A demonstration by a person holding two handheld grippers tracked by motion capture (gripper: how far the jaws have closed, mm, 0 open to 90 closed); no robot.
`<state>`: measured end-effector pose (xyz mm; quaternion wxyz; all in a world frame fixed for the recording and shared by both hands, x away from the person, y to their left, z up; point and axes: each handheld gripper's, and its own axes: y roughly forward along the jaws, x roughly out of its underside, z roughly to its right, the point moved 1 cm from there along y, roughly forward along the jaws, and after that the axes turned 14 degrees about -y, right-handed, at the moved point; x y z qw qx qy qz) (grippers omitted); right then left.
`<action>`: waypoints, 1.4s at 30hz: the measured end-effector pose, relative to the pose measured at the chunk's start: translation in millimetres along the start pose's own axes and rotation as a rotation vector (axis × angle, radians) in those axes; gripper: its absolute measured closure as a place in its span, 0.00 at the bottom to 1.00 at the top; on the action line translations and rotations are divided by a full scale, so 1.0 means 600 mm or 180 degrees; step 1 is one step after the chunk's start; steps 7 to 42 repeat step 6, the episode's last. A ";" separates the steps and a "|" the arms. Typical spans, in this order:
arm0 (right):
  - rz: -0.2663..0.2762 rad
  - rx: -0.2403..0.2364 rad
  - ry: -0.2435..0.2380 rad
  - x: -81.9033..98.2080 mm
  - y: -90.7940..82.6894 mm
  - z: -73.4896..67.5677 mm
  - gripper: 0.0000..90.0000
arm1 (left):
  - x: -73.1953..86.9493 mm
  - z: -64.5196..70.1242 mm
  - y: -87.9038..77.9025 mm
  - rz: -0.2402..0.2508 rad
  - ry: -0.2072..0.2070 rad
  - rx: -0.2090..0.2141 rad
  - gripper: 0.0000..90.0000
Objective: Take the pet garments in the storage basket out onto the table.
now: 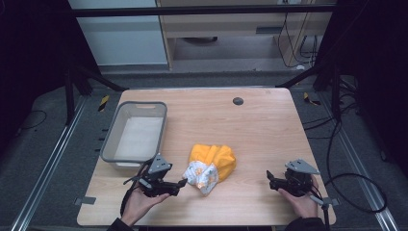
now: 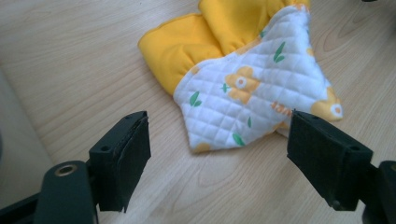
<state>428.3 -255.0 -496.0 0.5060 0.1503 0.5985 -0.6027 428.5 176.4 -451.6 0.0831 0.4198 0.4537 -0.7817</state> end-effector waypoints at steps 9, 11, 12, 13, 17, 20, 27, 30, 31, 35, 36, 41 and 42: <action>0.0005 0.0012 -0.0033 0.000 0.001 0.000 0.09 | 0.026 -0.022 -0.013 0.0100 -0.0145 -0.0053 0.23; 0.0005 0.0012 -0.0033 0.000 0.001 0.000 0.09 | 0.026 -0.022 -0.013 0.0100 -0.0145 -0.0053 0.23; 0.0005 0.0012 -0.0033 0.000 0.001 0.000 0.09 | 0.026 -0.022 -0.013 0.0100 -0.0145 -0.0053 0.23; 0.0005 0.0012 -0.0033 0.000 0.001 0.000 0.09 | 0.026 -0.022 -0.013 0.0100 -0.0145 -0.0053 0.23; 0.0005 0.0012 -0.0033 0.000 0.001 0.000 0.09 | 0.026 -0.022 -0.013 0.0100 -0.0145 -0.0053 0.23; 0.0005 0.0012 -0.0033 0.000 0.001 0.000 0.09 | 0.026 -0.022 -0.013 0.0100 -0.0145 -0.0053 0.23; 0.0005 0.0012 -0.0033 0.000 0.001 0.000 0.09 | 0.026 -0.022 -0.013 0.0100 -0.0145 -0.0053 0.23; 0.0005 0.0012 -0.0033 0.000 0.001 0.000 0.09 | 0.026 -0.022 -0.013 0.0100 -0.0145 -0.0053 0.23; 0.0005 0.0012 -0.0033 0.000 0.001 0.000 0.09 | 0.026 -0.022 -0.013 0.0100 -0.0145 -0.0053 0.23; 0.0005 0.0012 -0.0033 0.000 0.001 0.000 0.09 | 0.026 -0.022 -0.013 0.0100 -0.0145 -0.0053 0.23; 0.0005 0.0012 -0.0033 0.000 0.001 0.000 0.09 | 0.026 -0.022 -0.013 0.0100 -0.0145 -0.0053 0.23; 0.0005 0.0012 -0.0033 0.000 0.001 0.000 0.09 | 0.026 -0.022 -0.013 0.0100 -0.0145 -0.0053 0.23; 0.0005 0.0012 -0.0033 0.000 0.001 0.000 0.09 | 0.026 -0.022 -0.013 0.0100 -0.0145 -0.0053 0.23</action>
